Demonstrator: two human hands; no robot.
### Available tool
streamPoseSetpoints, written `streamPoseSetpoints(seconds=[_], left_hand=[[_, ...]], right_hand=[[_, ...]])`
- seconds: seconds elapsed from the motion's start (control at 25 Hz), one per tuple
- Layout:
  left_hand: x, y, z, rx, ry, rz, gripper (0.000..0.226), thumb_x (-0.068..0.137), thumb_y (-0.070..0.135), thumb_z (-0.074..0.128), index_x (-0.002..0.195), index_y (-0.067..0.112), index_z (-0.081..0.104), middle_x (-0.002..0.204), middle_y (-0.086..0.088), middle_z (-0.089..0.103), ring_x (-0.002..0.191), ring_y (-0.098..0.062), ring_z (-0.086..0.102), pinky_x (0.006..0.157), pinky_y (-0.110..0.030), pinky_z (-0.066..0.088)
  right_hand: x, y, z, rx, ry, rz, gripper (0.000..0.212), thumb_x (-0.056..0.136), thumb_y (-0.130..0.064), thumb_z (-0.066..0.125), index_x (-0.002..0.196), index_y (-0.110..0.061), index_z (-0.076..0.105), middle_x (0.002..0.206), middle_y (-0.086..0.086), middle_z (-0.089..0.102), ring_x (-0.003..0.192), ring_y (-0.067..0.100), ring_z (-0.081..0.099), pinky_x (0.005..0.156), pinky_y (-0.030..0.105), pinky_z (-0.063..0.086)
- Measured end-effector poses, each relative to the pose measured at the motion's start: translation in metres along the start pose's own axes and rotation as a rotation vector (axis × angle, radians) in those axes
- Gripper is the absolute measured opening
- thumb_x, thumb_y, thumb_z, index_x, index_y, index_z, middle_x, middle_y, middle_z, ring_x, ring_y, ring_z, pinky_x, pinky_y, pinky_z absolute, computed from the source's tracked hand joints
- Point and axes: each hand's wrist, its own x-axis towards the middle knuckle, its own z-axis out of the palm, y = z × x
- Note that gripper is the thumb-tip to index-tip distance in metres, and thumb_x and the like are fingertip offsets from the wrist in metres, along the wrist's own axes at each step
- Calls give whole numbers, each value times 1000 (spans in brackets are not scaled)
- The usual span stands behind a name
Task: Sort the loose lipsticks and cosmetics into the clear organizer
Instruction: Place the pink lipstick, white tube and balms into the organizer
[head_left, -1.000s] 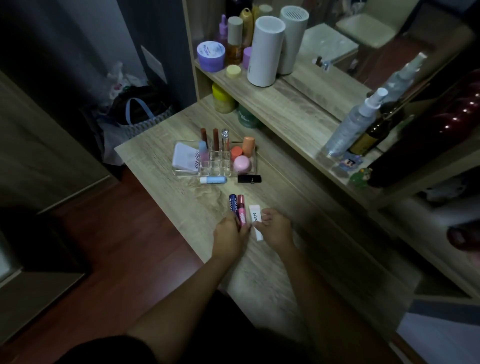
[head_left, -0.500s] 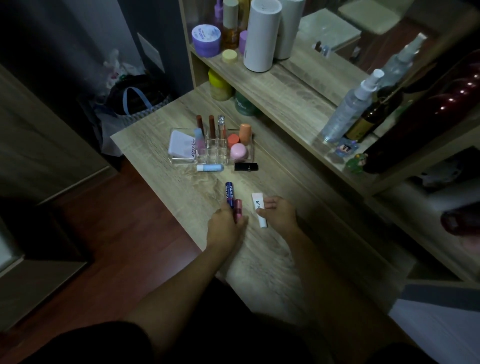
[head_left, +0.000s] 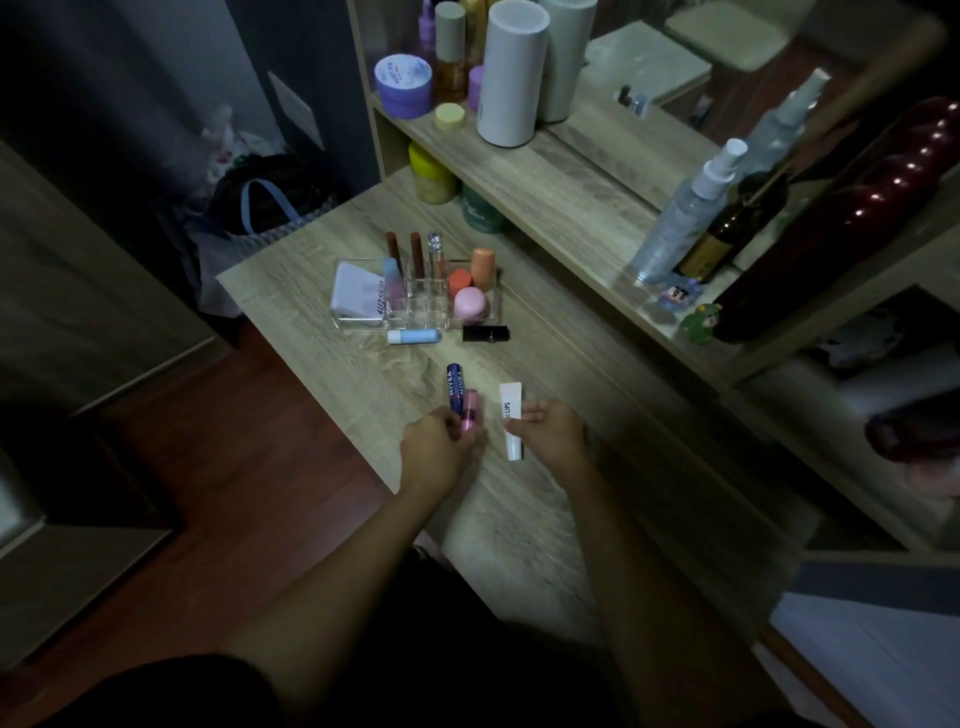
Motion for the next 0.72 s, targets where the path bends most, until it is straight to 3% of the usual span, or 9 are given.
streamPoseSetpoints(seconds=[0.12, 0.24, 0.32, 0.4, 0.52, 0.64, 0.72], left_hand=[[16, 12, -31, -150, 75, 70, 12, 77, 18, 72, 83, 16, 62, 69, 3, 67, 61, -7, 62, 62, -12, 47], [43, 30, -66, -244, 146, 140, 30, 73, 8, 71, 94, 20, 54, 69, 16, 59, 56, 8, 58, 51, 3, 39], [63, 39, -85, -277, 200, 187, 26, 75, 8, 69, 93, 19, 53, 75, 8, 64, 65, 4, 62, 53, -1, 44], [83, 43, -99, -268, 257, 233, 10, 83, 17, 65, 86, 16, 55, 85, -5, 70, 76, -9, 65, 63, -13, 50], [107, 43, -109, -221, 263, 292, 10, 87, 22, 61, 91, 13, 61, 92, -11, 71, 84, -17, 68, 76, -31, 56], [120, 43, -105, -82, 297, 344, 19, 86, 17, 64, 100, 4, 65, 94, -11, 70, 86, -21, 66, 80, -34, 55], [128, 41, -100, -18, 305, 364, 20, 85, 14, 65, 102, 2, 65, 94, -13, 68, 86, -23, 64, 80, -34, 53]], right_hand=[[3, -23, 5, 145, -41, -113, 34, 78, -8, 73, 110, -3, 64, 98, 8, 69, 79, 9, 64, 67, 15, 50], [11, -59, 11, 232, -45, -238, 27, 81, -12, 69, 108, -11, 65, 92, -3, 70, 78, -1, 63, 62, 10, 48], [19, -84, 15, 237, -34, -316, 25, 83, -15, 67, 108, -16, 64, 88, -12, 68, 80, -8, 63, 58, 7, 50], [29, -104, 21, 237, -17, -383, 21, 85, -15, 65, 105, -19, 64, 91, -10, 69, 81, -7, 64, 58, 4, 49], [47, -124, 32, 195, 10, -446, 16, 87, -15, 61, 102, -21, 64, 97, -6, 69, 83, -5, 65, 65, 10, 50], [63, -127, 47, 157, 49, -453, 18, 87, -14, 61, 105, -17, 64, 99, -6, 67, 76, -14, 60, 60, 7, 49], [72, -125, 56, 107, 75, -445, 19, 86, -13, 63, 105, -15, 64, 102, 0, 69, 80, -7, 62, 66, 9, 50]])
